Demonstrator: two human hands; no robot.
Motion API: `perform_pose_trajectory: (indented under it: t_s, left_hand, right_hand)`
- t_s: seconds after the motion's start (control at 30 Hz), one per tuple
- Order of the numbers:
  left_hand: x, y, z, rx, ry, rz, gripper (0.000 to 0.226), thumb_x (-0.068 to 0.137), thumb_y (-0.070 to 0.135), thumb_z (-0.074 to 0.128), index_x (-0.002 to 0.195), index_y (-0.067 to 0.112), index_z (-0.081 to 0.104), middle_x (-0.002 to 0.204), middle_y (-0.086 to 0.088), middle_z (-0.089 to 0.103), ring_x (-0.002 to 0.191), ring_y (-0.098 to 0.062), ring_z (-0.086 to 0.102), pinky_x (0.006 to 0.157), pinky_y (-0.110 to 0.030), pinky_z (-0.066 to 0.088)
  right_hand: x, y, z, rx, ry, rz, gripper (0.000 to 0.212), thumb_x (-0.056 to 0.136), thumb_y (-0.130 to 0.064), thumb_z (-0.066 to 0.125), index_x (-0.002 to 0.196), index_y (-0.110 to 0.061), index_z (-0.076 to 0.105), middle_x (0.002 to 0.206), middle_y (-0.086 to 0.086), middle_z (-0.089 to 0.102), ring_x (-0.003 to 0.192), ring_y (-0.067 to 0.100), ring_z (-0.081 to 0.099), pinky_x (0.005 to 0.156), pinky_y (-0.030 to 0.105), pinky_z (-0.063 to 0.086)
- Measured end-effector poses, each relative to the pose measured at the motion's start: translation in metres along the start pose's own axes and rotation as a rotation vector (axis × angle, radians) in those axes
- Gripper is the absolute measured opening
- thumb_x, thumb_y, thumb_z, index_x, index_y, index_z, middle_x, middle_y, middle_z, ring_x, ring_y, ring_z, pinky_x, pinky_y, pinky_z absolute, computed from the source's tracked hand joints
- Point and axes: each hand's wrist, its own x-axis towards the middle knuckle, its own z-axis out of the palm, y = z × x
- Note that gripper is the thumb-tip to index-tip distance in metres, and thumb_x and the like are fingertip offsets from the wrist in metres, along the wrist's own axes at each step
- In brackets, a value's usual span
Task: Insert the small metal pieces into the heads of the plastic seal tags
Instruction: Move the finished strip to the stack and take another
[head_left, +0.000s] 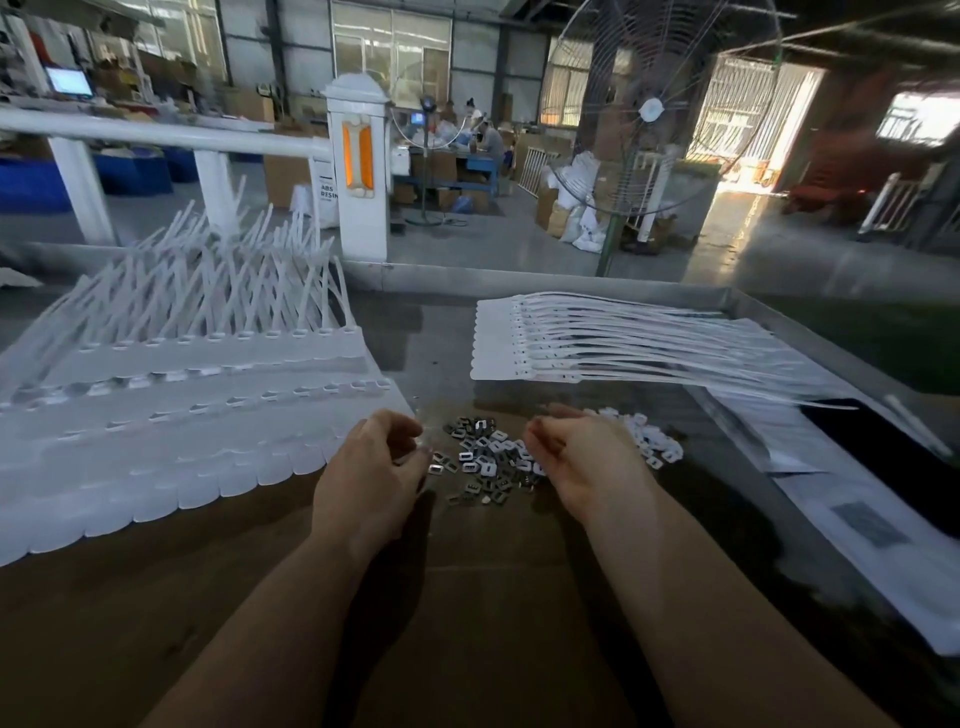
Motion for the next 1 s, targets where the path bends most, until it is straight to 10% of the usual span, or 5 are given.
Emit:
perform_pose_trajectory:
  t_s: [0.43,0.67,1.0]
  left_hand:
    - [-0.004,0.010,-0.004,-0.139,0.116,-0.054,0.008,0.088,0.020,0.061,0.094,0.024,0.058,0.091,0.008,0.061,0.083,-0.008,0.054,0.063,-0.015,0.035]
    - [0.002,0.019,-0.023,-0.753,0.207,-0.321,0.020,0.089,0.012,0.060,0.107,0.020,0.061,0.104,-0.001,0.064,0.089,-0.010,0.063,0.065,-0.024,0.051]
    - [0.044,0.024,-0.066,-1.250,0.276,-0.567,0.049,0.091,0.007,0.053,0.137,0.004,0.039,0.146,-0.018,0.033,0.135,-0.028,0.034,0.111,-0.033,0.031]
  right_hand:
    - [-0.018,0.018,-0.009,-0.145,-0.130,-0.310,0.027,0.087,0.014,0.047,0.087,-0.005,0.066,0.072,0.011,0.065,0.056,0.009,0.063,0.052,0.017,0.052]
    - [-0.020,0.017,-0.008,-0.124,-0.149,-0.300,0.028,0.088,0.015,0.045,0.087,-0.004,0.065,0.072,0.011,0.063,0.054,0.008,0.062,0.050,0.017,0.051]
    - [-0.020,0.017,-0.008,-0.104,-0.159,-0.297,0.028,0.087,0.015,0.044,0.088,-0.004,0.065,0.073,0.012,0.063,0.056,0.009,0.062,0.049,0.017,0.050]
